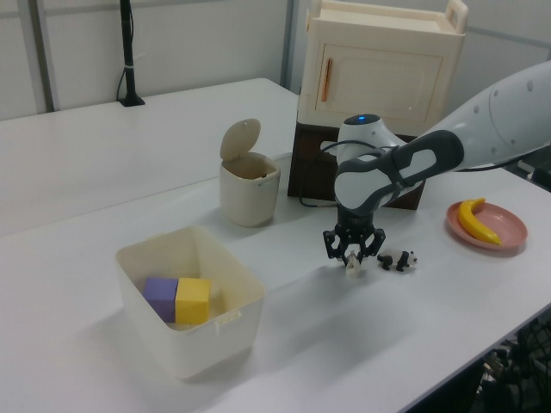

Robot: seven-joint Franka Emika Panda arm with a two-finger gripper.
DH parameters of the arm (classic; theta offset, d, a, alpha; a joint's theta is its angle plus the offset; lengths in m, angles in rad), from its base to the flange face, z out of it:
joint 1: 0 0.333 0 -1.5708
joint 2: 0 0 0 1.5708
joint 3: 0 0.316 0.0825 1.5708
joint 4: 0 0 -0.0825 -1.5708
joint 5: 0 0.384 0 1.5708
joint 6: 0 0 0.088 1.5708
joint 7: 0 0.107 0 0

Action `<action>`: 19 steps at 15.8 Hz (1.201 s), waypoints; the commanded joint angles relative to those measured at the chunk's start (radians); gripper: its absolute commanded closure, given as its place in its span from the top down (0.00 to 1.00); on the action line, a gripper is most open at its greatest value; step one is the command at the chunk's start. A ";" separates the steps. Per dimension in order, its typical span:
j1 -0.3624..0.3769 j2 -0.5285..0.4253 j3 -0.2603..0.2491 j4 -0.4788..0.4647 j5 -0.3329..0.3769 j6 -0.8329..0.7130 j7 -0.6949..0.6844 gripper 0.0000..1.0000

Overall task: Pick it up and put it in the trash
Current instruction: 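Close the gripper on the white wrapper and lift it, then carry the wrapper over the beige trash bin opening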

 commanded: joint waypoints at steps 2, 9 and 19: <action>0.010 -0.002 -0.004 0.043 0.011 0.034 -0.020 0.00; 0.009 0.004 0.032 0.319 0.044 0.035 -0.195 0.00; 0.023 0.154 0.077 0.540 0.041 0.250 -0.471 0.00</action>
